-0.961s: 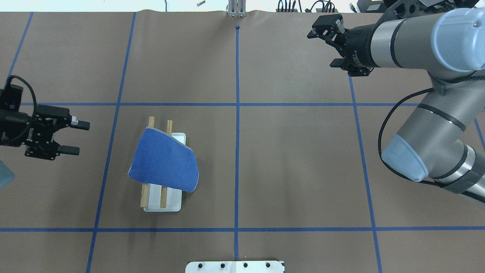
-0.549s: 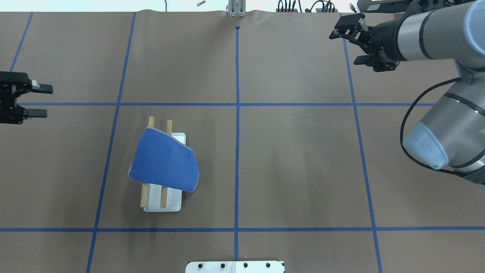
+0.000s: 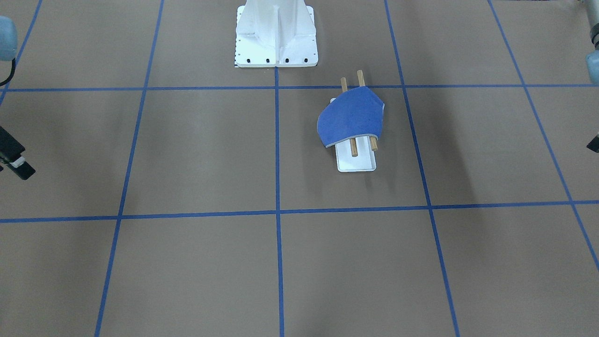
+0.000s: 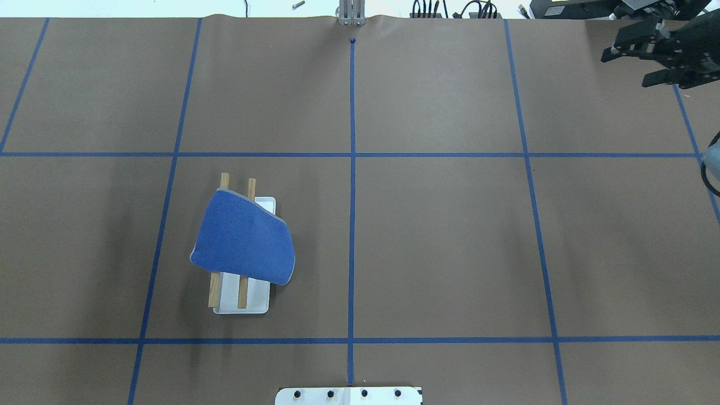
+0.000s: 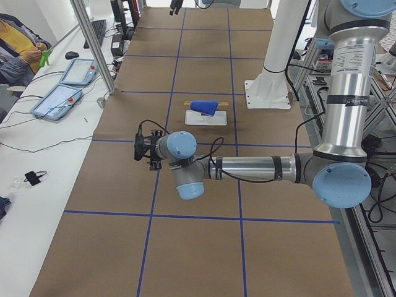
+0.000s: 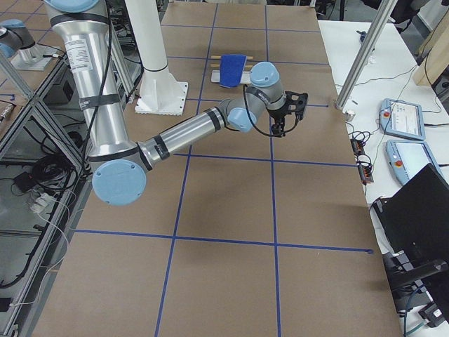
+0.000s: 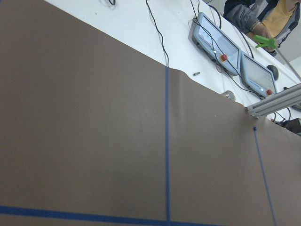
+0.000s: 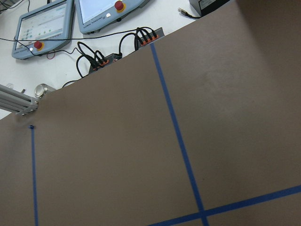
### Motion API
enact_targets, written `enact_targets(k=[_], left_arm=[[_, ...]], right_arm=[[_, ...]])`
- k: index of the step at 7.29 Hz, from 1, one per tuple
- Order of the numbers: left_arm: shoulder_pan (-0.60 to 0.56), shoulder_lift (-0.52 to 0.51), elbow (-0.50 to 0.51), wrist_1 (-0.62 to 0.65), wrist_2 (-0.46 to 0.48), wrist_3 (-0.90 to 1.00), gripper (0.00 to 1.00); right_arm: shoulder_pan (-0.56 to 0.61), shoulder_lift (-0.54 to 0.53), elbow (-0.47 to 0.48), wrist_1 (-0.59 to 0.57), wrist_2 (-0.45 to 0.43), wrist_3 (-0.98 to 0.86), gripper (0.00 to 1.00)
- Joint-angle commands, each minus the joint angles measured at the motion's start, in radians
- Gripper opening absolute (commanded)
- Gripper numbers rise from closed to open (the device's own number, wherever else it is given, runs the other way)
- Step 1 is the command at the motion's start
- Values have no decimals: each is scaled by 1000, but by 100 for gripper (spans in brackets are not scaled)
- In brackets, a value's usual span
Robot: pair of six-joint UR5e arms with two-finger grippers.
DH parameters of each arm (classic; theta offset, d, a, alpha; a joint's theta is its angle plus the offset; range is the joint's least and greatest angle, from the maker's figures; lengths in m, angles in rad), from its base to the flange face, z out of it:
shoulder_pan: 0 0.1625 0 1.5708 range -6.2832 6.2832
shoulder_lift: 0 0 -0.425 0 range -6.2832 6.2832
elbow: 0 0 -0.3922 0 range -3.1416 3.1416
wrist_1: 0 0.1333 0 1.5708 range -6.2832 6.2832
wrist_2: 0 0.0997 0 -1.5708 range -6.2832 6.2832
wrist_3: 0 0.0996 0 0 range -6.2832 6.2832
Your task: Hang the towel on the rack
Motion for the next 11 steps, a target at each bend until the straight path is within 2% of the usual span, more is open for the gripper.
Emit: enact_targets(k=[1, 3, 4, 5, 6, 7, 8, 9, 11], left_arm=[[-28, 28, -4, 150, 127, 331, 98], [-42, 30, -7, 328, 146, 565, 98], [-69, 28, -30, 479, 142, 716, 98], [-71, 27, -102, 687, 135, 810, 98], [-68, 16, -198, 913, 132, 850, 98], [-67, -2, -266, 1137, 127, 920, 98], [-67, -6, -291, 1241, 80, 1020, 98], [-68, 7, -287, 1248, -16, 1027, 98], [-70, 26, -290, 1242, -34, 1030, 98]], right_arm=[[93, -93, -16, -6, 39, -215, 100], [175, -144, -103, -10, 56, -509, 100], [241, -145, -186, -10, 97, -661, 100], [289, -150, -252, -11, 104, -824, 100], [317, -154, -265, -92, 104, -973, 100], [337, -150, -259, -228, 86, -1164, 100], [335, -123, -253, -356, 81, -1280, 100], [334, -66, -247, -461, 91, -1287, 100], [331, -59, -166, -568, 96, -1287, 100]])
